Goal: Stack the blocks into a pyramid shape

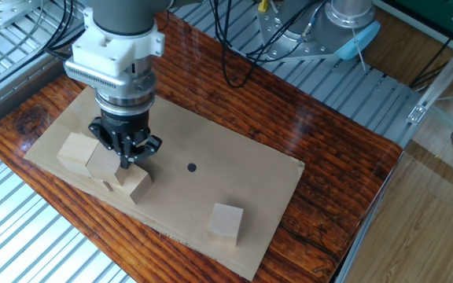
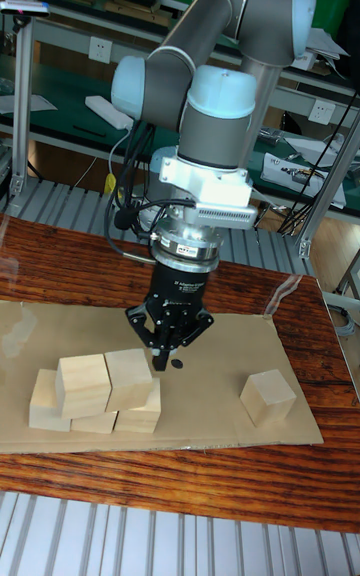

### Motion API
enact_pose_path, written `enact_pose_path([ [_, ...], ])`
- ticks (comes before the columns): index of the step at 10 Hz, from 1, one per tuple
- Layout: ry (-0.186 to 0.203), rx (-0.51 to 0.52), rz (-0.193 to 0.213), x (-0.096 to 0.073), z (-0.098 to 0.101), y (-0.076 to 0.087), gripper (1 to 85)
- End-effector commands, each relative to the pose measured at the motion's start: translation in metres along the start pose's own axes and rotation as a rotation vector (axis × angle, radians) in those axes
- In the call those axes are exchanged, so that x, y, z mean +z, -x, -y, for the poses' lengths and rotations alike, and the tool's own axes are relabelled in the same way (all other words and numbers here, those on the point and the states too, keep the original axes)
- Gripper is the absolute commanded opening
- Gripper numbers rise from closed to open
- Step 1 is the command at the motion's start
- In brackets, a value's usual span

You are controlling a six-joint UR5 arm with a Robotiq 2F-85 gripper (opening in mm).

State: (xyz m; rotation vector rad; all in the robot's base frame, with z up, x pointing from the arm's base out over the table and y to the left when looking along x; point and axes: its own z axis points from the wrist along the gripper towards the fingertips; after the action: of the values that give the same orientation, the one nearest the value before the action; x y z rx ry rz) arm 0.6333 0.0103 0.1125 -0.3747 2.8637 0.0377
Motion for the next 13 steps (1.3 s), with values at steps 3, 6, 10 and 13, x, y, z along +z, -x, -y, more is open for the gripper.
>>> enact_pose_path([
  [3,0.241,0.307,-0.020,-0.013,-0.065,0.004,1.0],
  [6,0.273,0.318,-0.003,-0.012,-0.081,0.012,1.0],
  [10,0.306,0.268,-0.003,-0.008,-0.100,0.014,5.3],
  [13,0.324,0.145,-0.022,-0.001,-0.119,0.007,73.0],
])
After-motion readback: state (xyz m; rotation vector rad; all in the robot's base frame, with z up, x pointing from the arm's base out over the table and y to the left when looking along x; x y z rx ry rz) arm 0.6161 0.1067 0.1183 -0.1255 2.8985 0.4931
